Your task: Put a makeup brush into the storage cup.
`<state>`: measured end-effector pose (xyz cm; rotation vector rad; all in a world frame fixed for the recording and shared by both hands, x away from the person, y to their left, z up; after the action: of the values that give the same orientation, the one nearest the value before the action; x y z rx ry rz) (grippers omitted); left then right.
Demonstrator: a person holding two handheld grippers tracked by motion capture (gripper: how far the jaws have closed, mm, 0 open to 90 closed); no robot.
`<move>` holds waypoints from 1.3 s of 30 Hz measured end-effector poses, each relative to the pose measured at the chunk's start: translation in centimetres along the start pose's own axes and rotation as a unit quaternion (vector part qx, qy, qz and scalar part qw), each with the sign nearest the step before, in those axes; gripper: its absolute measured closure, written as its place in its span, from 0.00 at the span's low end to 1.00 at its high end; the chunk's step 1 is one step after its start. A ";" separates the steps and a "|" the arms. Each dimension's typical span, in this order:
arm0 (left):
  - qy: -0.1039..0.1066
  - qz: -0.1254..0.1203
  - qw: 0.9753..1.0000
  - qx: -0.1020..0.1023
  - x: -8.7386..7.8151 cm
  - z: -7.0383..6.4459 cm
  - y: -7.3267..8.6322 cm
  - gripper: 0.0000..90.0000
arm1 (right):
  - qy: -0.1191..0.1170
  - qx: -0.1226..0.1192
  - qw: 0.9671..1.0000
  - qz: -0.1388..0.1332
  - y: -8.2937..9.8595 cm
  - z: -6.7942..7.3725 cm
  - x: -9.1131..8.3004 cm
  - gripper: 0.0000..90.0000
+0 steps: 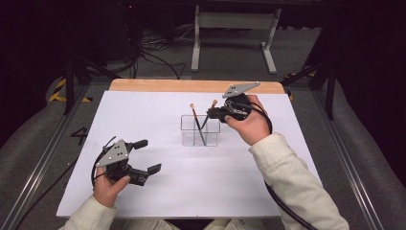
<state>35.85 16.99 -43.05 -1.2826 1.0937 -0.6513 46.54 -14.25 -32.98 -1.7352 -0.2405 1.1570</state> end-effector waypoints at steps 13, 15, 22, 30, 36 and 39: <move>0.001 0.001 1.000 0.002 0.0 0.0 0.0 0.06 | -0.002 0.002 1.000 0.020 0.8 0.0 1.5 0.92; 0.001 0.001 1.000 0.001 0.0 0.0 0.0 0.06 | -0.001 0.002 1.000 0.022 0.8 0.0 1.6 0.93; 0.001 0.001 1.000 0.002 0.0 0.0 0.0 0.06 | -0.003 0.002 0.999 0.032 1.2 0.0 2.3 0.92; 0.001 0.002 1.000 0.002 0.0 0.0 0.0 0.06 | -0.007 0.002 0.999 0.042 1.5 0.2 2.6 0.92; 0.002 0.001 1.000 0.002 0.1 0.0 0.0 0.06 | -0.010 0.002 0.999 0.046 1.5 0.2 2.8 0.92; 0.002 0.002 1.000 0.002 0.1 0.0 0.0 0.06 | -0.012 0.002 0.999 0.045 1.5 0.2 2.7 0.92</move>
<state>35.87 16.92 -43.04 -1.2769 1.0973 -0.6528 47.25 -13.16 -35.84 -1.7448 -0.1757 1.2430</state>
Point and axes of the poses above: each handheld gripper's, and its own axes: x roughly forward along the jaws, y roughly out of its underside, z roughly to its left, the point moved 3 cm from there along x, roughly forward along the jaws, and after that the axes turned 6 degrees about y, right-handed, at the moved point
